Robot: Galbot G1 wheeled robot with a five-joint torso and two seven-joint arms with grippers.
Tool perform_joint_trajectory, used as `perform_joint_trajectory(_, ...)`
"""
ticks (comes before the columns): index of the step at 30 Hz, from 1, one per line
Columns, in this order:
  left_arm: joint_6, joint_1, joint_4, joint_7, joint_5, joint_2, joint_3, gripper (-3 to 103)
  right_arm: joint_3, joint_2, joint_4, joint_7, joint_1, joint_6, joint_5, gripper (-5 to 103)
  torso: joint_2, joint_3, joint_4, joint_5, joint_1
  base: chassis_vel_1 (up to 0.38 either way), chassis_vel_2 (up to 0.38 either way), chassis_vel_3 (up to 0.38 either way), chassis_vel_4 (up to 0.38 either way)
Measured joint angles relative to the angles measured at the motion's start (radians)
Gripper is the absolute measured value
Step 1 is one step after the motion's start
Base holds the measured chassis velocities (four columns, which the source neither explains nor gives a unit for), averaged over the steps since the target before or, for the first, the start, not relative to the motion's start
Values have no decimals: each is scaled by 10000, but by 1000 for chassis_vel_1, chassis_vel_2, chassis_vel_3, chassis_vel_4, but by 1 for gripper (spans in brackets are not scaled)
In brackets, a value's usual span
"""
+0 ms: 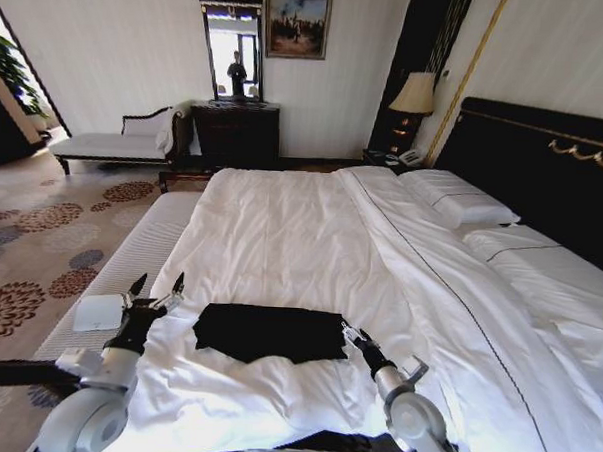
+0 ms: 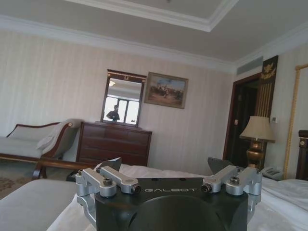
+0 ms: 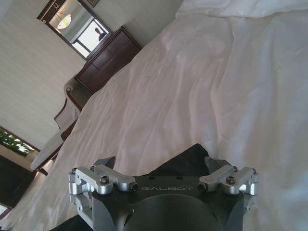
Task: Fold the clothes on the bed.
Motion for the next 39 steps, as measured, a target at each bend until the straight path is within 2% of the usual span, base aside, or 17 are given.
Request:
perform_joint_trajectory(4,61,108,-47,-26,482,71,81,100,44,-75,-374,-299,203,-177,32,100,0,0,0,-1,0,0,0,0,0)
perform_joint_trajectory(7,-108,730,-35,295,922,92,-103,100,46,-259,-875,-521,544,-406,23,100,-1,1,5,0,0,0,0,0,0)
perform_joint_trajectory(13,-321,1099,-39,565,990,15,-269,100,-110,-470,-1302,-983,774,-750,-127,100,0,0,3,-1,0,0,0,0,0)
perform_joint_trajectory(17,-516,968,398,725,440,-84,-391,100,-433,-412,-1760,-1111,1176,-808,-327,100,-1,1,4,-1,0,0,0,0,0)
perform_joint_trajectory(22,-649,890,680,790,140,-69,-623,100,-503,-416,-1968,-1107,1340,-869,-362,100,-1,0,3,-3,0,0,0,0,0)
perform_joint_trajectory(27,-780,1122,765,1034,-510,-48,-1157,100,-521,-558,-2400,-1335,1495,-1066,-456,100,0,0,3,-1,0,0,0,0,0)
perform_joint_trajectory(34,-806,1174,756,1091,-544,-47,-1190,100,-595,-566,-2674,-1394,1580,-1151,-445,100,-1,1,3,-1,0,0,0,0,0)
perform_joint_trajectory(39,-808,1174,754,1093,-539,-45,-1188,100,-612,-855,-2716,-1716,1537,-1393,-240,100,0,0,4,-3,0,0,0,0,0)
